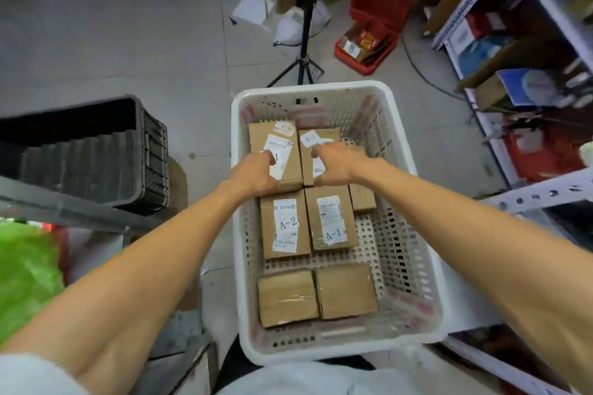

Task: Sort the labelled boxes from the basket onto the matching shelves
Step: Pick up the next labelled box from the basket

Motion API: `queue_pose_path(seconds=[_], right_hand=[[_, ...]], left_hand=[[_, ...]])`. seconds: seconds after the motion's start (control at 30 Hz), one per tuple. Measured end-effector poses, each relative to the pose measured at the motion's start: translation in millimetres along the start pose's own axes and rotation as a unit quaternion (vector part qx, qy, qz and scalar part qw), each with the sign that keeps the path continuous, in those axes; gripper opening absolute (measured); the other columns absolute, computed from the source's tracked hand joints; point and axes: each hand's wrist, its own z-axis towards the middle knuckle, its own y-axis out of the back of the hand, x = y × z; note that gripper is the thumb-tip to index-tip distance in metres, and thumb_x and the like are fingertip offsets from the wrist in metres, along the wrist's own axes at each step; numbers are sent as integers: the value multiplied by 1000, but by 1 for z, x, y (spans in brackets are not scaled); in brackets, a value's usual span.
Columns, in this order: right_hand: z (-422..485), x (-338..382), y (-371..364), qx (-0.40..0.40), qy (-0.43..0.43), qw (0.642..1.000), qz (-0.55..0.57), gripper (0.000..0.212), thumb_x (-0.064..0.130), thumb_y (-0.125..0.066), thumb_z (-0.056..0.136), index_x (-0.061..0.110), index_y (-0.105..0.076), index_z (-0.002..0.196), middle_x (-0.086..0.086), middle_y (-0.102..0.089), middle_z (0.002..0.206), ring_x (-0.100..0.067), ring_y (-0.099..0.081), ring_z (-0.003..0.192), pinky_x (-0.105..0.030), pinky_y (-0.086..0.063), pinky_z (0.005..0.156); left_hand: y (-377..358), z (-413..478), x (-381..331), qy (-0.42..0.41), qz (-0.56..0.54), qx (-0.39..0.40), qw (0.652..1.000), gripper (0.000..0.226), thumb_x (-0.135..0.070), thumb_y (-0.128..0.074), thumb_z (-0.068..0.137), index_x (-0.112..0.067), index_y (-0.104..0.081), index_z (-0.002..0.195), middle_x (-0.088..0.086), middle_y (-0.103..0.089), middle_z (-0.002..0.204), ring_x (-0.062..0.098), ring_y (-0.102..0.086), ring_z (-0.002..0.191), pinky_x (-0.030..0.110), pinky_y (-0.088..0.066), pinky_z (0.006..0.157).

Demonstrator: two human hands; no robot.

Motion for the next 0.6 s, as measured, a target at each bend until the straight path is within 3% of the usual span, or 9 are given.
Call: queue_pose_path(seconds=[0.13,0.27,0.37,0.53,0.6], right_hand=[[53,1,-19,18,-29,999,12,59,27,-68,79,8,-46,131,-14,-51,131,-31,-50,118,-44,-46,97],[102,-7,-41,19,-56,997,46,64,22,-66,79,8,-43,136,-15,-44,134,-32,-43,127,-41,-42,102],[132,-14,-59,3,-70,995,69,62,20,-64,79,6,-41,135,-18,-44,130,-36,-42,124,-39,-43,98],[174,-32,-92,-37,-125,979,155,68,22,-67,83,1,-30,137,-22,-41,133,-39,-40,125,-43,-39,101],[186,-39,-106,-37,-165,951,259,89,27,-74,80,0,-18,143,-21,-43,138,-39,-41,128,-44,-38,105]], left_hand=[[-22,41,17,3,10,24,1000,58,-28,-70,80,-9,-47,130,12,-49,130,29,-53,114,33,-45,84],[-50,81,34,58,7,41,997,72,-29,-72,79,-8,-36,137,18,-35,137,35,-43,122,36,-42,101],[-70,101,39,99,-45,46,993,83,-19,-72,77,-9,-23,143,20,-19,144,38,-28,131,39,-34,108],[-98,122,29,173,-209,-56,961,114,-18,-76,70,-6,3,151,18,-13,146,35,-16,134,44,-26,114],[-108,124,26,179,-221,-99,953,118,-22,-74,71,-5,11,151,17,-12,145,32,-15,132,40,-25,114]])
